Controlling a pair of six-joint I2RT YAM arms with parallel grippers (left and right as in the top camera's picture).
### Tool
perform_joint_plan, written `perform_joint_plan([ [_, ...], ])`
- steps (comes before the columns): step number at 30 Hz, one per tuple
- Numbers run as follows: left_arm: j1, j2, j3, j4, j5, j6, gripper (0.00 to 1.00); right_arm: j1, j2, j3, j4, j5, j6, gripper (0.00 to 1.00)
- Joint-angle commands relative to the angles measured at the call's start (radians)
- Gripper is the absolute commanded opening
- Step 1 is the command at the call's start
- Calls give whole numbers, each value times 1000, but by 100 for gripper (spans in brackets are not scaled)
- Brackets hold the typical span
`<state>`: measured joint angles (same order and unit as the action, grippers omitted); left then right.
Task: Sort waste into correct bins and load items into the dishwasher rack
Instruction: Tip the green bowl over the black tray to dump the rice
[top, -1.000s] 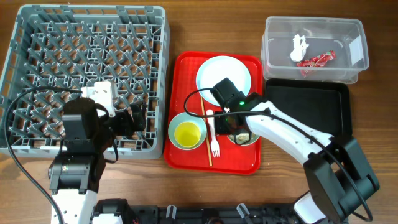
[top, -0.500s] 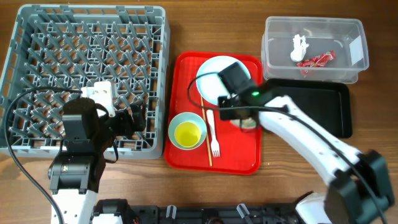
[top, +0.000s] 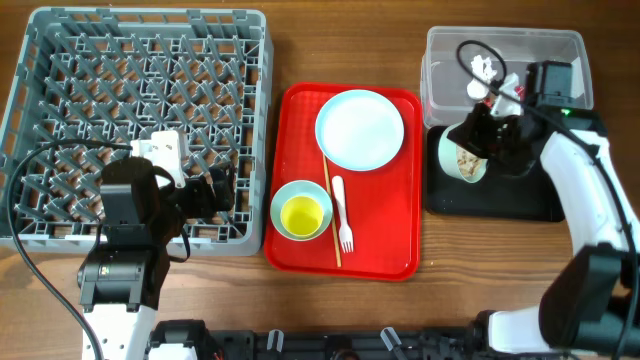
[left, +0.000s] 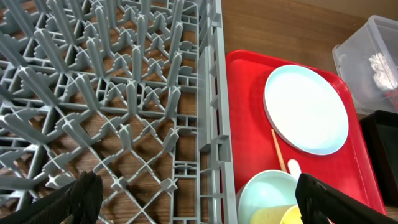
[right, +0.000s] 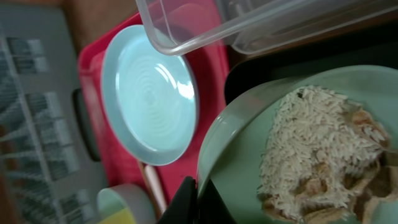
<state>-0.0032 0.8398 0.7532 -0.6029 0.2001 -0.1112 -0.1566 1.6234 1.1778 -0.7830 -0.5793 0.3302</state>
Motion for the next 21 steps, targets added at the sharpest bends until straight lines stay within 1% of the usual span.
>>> perform_joint_plan([
  [1, 7, 1, 19, 3, 9, -9, 100, -90, 88, -11, 24, -350, -74, 4],
  [3, 7, 1, 19, 3, 9, -9, 100, -138, 129, -11, 22, -484, -97, 4],
  [7, 7, 1, 19, 3, 9, -9, 100, -207, 168, -11, 24, -694, -94, 4],
  [8, 7, 1, 19, 3, 9, -9, 100, -228, 174, -11, 24, -760, -88, 4],
  [10, 7, 1, 19, 3, 9, -9, 100, -272, 187, -11, 24, -835, -31, 4],
  [15, 7, 1, 19, 3, 9, -9, 100, -376, 199, -11, 23, -863, 68, 4],
  [21, 7, 1, 19, 3, 9, -9, 100, -448, 201, -11, 27, -892, 149, 4],
])
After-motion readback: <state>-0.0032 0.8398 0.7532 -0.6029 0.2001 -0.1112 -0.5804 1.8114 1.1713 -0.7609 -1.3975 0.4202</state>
